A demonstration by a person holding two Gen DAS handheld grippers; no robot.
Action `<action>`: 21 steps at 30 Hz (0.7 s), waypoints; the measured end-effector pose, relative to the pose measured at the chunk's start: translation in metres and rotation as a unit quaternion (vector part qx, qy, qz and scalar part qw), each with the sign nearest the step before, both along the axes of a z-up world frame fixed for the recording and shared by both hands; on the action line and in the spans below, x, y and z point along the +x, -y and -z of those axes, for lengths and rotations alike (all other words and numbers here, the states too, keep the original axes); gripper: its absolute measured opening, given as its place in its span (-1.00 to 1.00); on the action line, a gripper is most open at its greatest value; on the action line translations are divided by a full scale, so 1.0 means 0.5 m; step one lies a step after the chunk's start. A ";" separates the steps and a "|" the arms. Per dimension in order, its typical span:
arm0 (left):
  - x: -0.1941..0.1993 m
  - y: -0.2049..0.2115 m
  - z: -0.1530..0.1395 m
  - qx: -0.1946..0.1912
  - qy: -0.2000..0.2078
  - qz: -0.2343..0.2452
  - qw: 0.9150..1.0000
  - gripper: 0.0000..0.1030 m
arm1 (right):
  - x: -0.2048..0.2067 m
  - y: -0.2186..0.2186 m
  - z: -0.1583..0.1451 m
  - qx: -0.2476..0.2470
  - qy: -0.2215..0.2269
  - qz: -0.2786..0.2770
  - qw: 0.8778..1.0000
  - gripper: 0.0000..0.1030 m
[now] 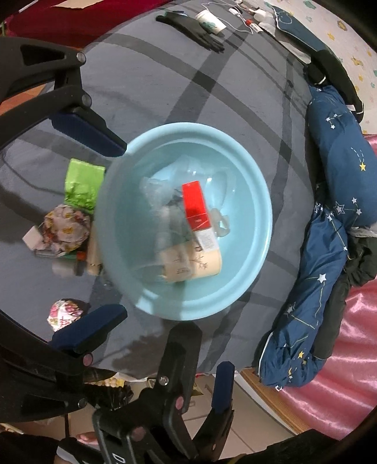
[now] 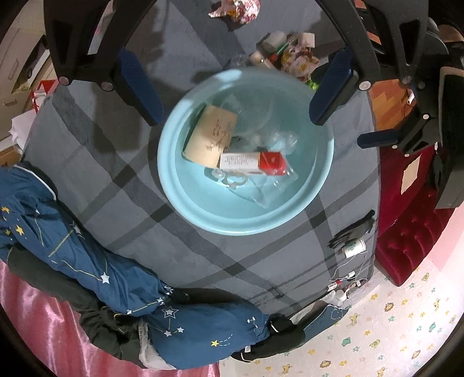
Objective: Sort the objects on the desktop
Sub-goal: 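Withdraw both tools from the basin toward the remaining items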
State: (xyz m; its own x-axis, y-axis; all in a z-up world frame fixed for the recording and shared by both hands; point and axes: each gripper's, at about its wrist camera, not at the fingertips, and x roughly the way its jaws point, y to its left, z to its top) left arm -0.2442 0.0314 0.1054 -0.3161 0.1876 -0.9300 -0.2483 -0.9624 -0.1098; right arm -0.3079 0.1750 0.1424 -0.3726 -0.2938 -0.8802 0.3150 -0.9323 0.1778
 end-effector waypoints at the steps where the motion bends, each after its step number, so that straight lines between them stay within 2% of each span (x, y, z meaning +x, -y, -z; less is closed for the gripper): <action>1: 0.008 0.000 0.000 0.000 -0.001 0.000 1.000 1.00 | 0.008 -0.002 0.001 -0.001 0.001 0.001 1.000 0.99; 10: 0.079 0.007 0.014 0.006 -0.009 -0.018 1.000 1.00 | 0.095 -0.003 0.011 0.010 -0.010 -0.002 1.000 0.99; 21: 0.190 0.013 0.087 -0.001 -0.046 -0.047 0.998 1.00 | 0.213 -0.002 0.078 0.021 -0.030 -0.014 0.999 0.99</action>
